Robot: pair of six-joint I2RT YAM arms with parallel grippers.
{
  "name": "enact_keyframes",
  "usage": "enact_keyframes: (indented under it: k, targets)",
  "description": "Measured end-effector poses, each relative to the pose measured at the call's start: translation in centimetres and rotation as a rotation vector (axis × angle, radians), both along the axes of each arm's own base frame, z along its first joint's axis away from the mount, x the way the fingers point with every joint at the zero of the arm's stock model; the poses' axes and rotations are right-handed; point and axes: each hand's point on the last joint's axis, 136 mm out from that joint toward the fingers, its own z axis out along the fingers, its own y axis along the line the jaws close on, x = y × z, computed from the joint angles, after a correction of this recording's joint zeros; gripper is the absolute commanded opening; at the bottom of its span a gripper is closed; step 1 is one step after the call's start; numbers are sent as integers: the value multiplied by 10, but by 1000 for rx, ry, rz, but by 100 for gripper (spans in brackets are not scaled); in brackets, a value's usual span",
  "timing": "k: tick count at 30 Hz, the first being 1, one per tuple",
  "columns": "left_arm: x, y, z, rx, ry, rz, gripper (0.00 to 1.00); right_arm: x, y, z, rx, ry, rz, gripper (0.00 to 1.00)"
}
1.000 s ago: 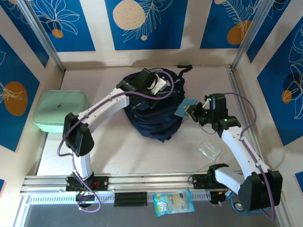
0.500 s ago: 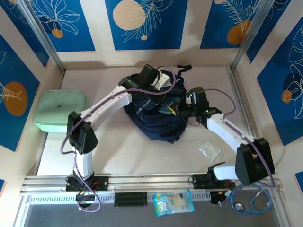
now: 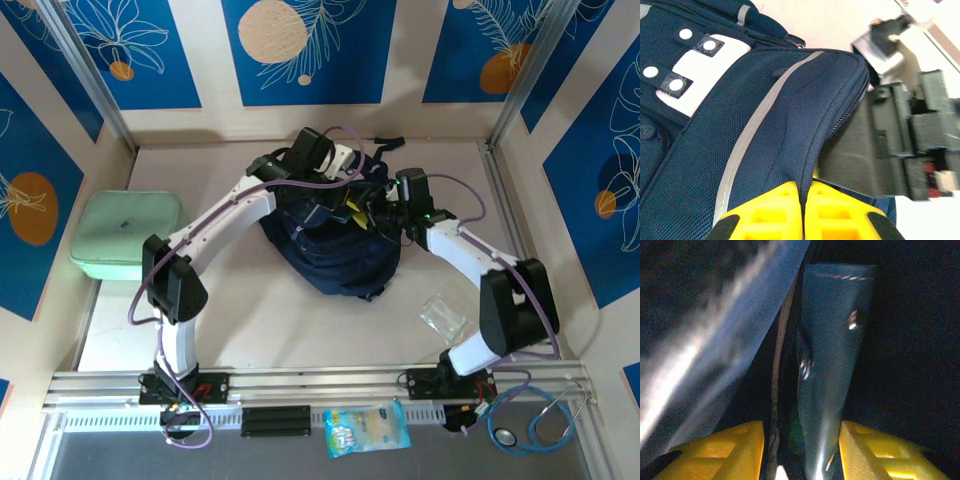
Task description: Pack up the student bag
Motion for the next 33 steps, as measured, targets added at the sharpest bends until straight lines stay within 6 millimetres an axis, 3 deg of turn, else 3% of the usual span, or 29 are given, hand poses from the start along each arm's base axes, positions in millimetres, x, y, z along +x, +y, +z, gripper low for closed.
enact_keyframes:
  k: [4, 6, 9, 12, 18, 21, 27, 29, 33]
  targets:
    - [-2, -2, 1, -21, 18, -9, 23, -35, -25, 18, -18, -41, -20, 52]
    - [-3, -7, 3, -48, 15, -30, 38, -51, -39, 23, -49, -64, -44, 54]
    - [-8, -6, -5, -73, 42, -45, 51, -70, -58, 18, -114, -74, -75, 59]
    - [-12, 14, -25, -69, 96, -10, 55, -79, -68, 6, -180, -54, -76, 61]
    - [5, 96, -74, -82, 239, 248, 55, -82, -67, -17, -249, -9, -28, 61]
    - [12, 126, -100, -90, 312, 368, 52, -84, -60, -31, -267, 28, 8, 61]
    - [15, 126, -115, -114, 372, 424, 44, -84, -40, -52, -285, 74, 116, 60]
    - [19, 122, -119, -121, 390, 428, 37, -79, -33, -53, -291, 69, 148, 60]
    - [23, 112, -131, -150, 433, 408, 35, -70, -26, -49, -295, 31, 180, 61]
